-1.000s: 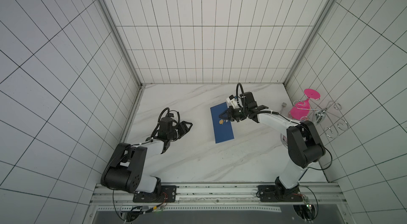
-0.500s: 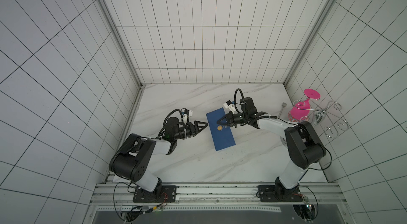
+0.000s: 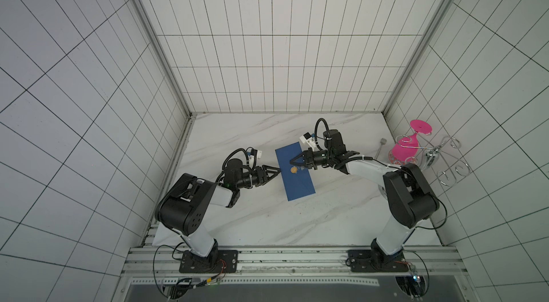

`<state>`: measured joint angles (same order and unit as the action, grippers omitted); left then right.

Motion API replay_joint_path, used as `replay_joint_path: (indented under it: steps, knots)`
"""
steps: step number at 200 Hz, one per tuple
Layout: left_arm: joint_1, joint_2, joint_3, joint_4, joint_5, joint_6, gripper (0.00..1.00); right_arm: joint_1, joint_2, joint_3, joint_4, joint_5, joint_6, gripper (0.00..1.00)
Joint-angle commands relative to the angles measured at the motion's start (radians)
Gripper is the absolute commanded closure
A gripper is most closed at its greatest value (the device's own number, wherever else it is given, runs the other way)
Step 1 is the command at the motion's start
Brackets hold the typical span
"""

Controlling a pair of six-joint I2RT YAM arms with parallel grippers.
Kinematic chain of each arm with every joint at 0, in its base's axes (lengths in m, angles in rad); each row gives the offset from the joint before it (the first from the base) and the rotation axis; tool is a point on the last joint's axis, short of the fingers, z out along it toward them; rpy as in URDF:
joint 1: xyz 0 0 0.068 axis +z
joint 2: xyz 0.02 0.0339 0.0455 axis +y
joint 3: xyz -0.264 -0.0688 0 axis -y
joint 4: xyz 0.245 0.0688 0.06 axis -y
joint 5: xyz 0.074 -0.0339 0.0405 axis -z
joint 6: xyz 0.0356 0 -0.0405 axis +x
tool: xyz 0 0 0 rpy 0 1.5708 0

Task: Open the envelope
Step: Pick up the envelope from the center of the board.

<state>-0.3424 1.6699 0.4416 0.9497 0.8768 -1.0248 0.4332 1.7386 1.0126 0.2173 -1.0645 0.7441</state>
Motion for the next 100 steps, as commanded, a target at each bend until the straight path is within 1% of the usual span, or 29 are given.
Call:
replay_joint_path:
  steps: [1, 52, 83, 100]
  knots:
    - [-0.007, 0.013, 0.020, 0.063, 0.020, -0.017, 0.50, 0.026, 0.027, -0.005, 0.057, -0.002, 0.035, 1.00]
    - [-0.011, 0.013, 0.027, 0.062, 0.022, -0.014, 0.55, 0.047, 0.062, 0.033, 0.041, 0.024, 0.033, 1.00]
    - [-0.013, 0.015, 0.028, 0.058, 0.021, -0.014, 0.65, 0.057, 0.073, 0.045, 0.038, 0.041, 0.036, 0.99]
    - [-0.013, 0.020, 0.031, 0.059, 0.021, -0.015, 0.67, 0.065, 0.079, 0.056, 0.036, 0.045, 0.038, 0.99]
